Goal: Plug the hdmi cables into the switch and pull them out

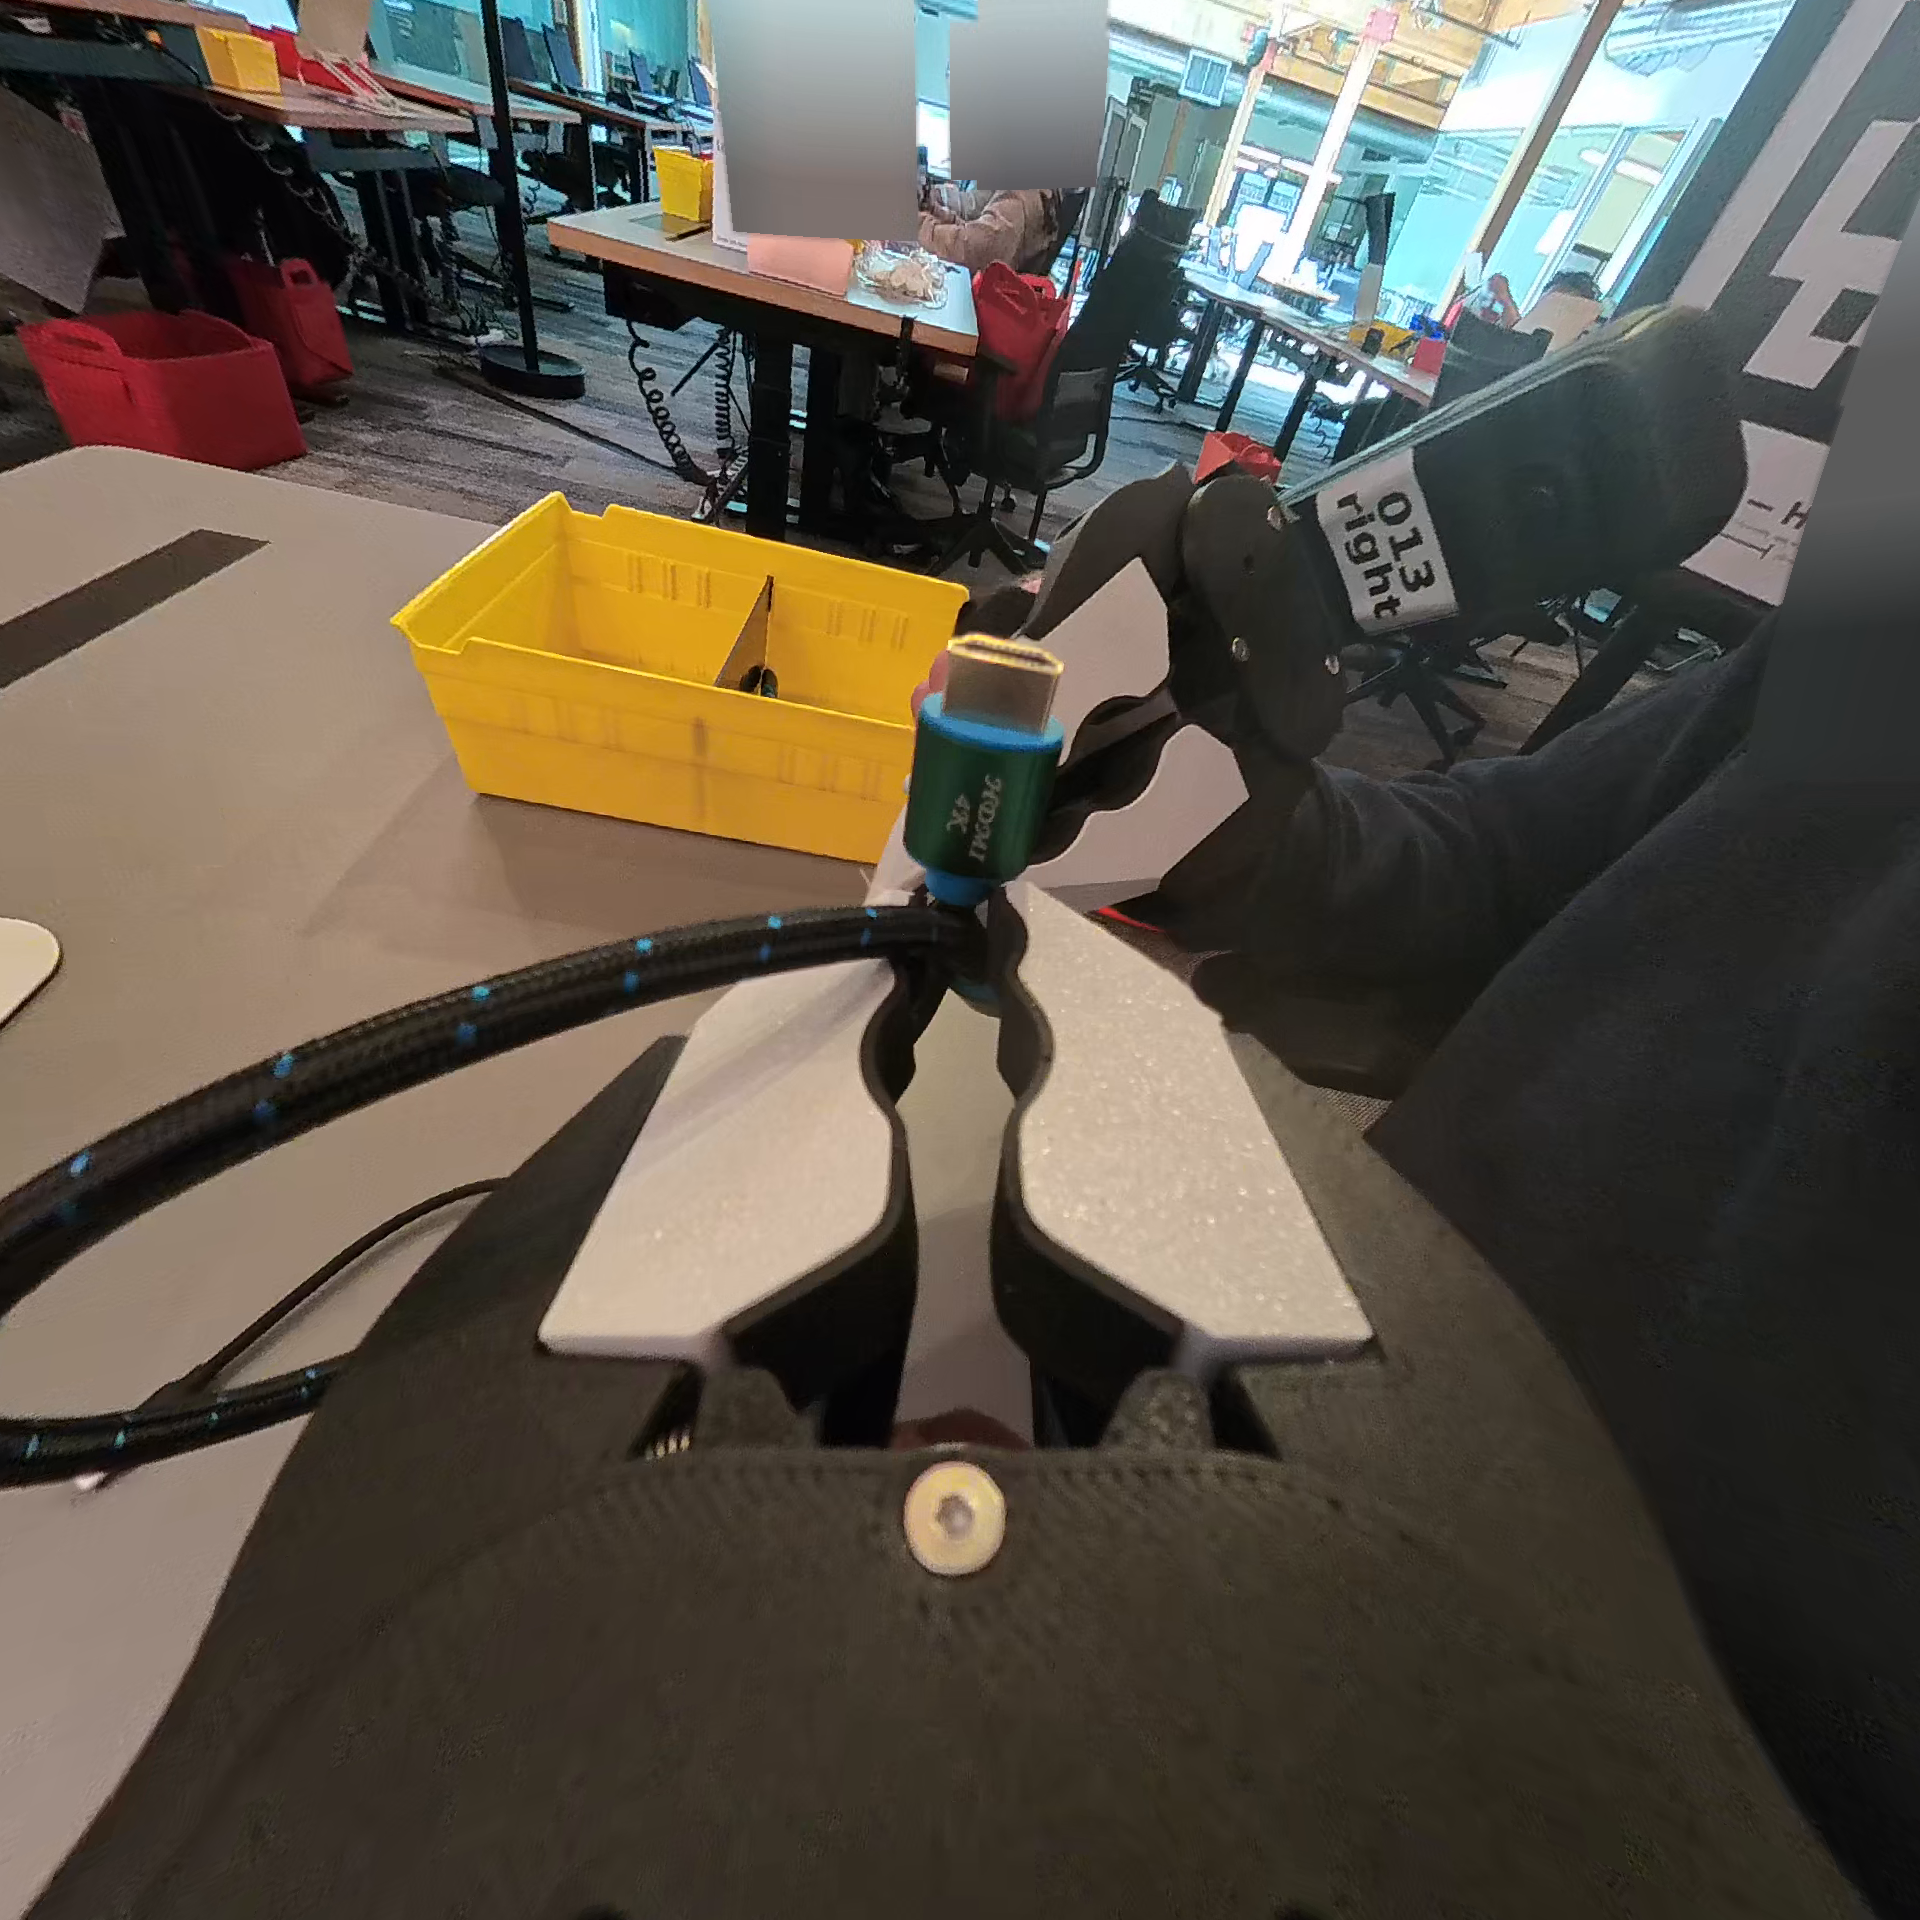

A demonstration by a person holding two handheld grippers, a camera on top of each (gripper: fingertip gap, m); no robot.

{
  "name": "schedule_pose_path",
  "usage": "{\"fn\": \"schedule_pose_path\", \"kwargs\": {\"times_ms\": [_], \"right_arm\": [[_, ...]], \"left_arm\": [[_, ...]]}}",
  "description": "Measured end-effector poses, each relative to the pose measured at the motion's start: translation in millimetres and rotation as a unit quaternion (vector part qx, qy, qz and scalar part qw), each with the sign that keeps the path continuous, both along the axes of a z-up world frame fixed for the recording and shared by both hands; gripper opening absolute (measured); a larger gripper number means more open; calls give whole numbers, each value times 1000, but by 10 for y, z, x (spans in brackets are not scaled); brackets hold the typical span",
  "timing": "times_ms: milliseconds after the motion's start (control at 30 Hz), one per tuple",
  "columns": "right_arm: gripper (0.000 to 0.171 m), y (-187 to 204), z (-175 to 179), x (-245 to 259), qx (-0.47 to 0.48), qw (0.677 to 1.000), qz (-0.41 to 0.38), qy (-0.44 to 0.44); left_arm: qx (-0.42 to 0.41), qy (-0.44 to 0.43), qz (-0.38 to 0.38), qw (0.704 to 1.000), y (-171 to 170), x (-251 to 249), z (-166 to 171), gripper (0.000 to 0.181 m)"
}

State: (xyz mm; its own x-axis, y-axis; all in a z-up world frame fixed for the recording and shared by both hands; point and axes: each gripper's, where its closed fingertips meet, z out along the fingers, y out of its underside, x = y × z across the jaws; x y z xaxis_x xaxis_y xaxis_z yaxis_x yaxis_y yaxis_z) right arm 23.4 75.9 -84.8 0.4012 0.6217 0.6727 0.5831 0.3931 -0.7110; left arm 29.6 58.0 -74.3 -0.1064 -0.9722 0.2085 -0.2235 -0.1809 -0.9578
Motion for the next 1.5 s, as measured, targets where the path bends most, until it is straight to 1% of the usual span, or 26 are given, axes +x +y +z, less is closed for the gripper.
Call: {"fn": "schedule_pose_path", "kwargs": {"times_ms": [233,400,500,667,833,933,1067,1133,1233,1267,1500], "right_arm": [[8,8,32,22,25,1000,-12,-7],[2,-8,8,5,44,998,-15,-34],[0,-12,10,8,41,999,-12,-29],[0,-21,-1,8,11,1000,-5,-12],[0,-49,13,0,-51,997,26,48],[1,-45,5,3,-64,996,31,59],[0,-42,6,4,-27,999,19,33],[0,-44,21,4,5,1000,9,12],[6,-38,60,14,62,998,-10,-21],[4,-42,56,9,73,997,-14,-33],[3,-47,32,9,109,991,-27,-72]], "left_arm": [[-3,3,-2,1000,-18,12,-7,11],[-12,3,-4,1000,-16,9,-21,10],[-12,3,-5,1000,-18,9,-23,10],[2,11,-3,1000,-17,9,-39,10],[13,13,-4,1000,-29,14,-33,11],[16,17,-4,1000,-29,11,-46,11],[13,17,-5,1000,-29,9,-49,11],[10,17,-8,1000,-35,6,-45,11],[-2,13,-12,1000,-42,2,-32,10],[-9,12,-13,1000,-41,0,-29,10],[-41,8,-21,999,-38,-1,-47,10]]}}
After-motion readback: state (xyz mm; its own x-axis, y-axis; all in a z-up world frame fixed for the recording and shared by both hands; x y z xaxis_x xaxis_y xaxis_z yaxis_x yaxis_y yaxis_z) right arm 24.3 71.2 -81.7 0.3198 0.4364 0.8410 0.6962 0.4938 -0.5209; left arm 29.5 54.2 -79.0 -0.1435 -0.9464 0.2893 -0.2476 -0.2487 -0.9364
